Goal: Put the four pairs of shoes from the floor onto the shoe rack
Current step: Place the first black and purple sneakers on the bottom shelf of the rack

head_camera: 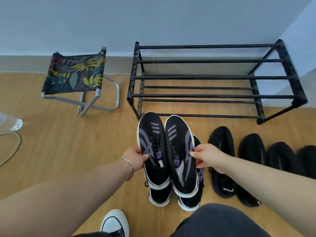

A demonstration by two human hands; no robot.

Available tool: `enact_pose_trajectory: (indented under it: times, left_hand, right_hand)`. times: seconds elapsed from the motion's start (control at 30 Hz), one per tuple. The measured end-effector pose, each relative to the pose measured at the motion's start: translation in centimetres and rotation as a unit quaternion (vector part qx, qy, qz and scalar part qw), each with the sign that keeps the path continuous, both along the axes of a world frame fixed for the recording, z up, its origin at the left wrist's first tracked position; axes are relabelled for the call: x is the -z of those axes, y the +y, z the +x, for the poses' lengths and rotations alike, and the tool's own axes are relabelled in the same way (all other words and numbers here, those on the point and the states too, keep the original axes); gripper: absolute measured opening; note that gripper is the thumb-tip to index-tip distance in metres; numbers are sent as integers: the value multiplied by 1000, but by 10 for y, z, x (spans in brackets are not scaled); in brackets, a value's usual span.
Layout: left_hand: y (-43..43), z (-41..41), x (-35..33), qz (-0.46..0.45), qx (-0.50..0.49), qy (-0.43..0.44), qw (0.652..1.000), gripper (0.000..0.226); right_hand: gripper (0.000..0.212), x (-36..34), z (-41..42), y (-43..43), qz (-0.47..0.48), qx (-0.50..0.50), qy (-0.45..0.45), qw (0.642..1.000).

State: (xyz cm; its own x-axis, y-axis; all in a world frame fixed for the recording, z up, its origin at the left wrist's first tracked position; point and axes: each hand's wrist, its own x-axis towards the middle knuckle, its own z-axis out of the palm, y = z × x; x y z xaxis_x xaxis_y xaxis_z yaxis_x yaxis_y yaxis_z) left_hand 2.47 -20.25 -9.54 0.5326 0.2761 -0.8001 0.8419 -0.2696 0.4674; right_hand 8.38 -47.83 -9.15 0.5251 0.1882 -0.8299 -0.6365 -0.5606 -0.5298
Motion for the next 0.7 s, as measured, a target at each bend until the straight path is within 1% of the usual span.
enact_pose_trajectory:
  times: [0.1,0.23,0.33,0.43,0.5,0.57,0.63,0.7]
  left_hand:
    - [-7,30,-3,11,11,-29,999,8]
    - [-7,66,8,16,23,-44,999,23]
    - [-8,82,16,25,22,-50,998,21]
    - [-9,91,24,96,37,-53,993,17]
    - [-12,95,23,143,60,-41,987,29]
    - [-14,94,22,163,68,-33,984,34]
    - [-16,90,24,148,65,-27,986,37]
    - [-17,83,27,90,37,-27,995,43]
  right_hand:
    - [18,-3,21,-10,12,28,-20,999]
    - [20,-2,51,-13,22,65,-44,997]
    - [23,5,66,-10,11,67,-58,996]
    - [23,12,71,-6,-2,67,-65,996]
    - [22,13,70,-5,-17,70,-65,995]
    - [22,15,68,-4,-27,78,-65,994]
    - [26,17,66,-4,-29,79,-74,994]
    - [33,20,62,-4,-16,91,-82,992]
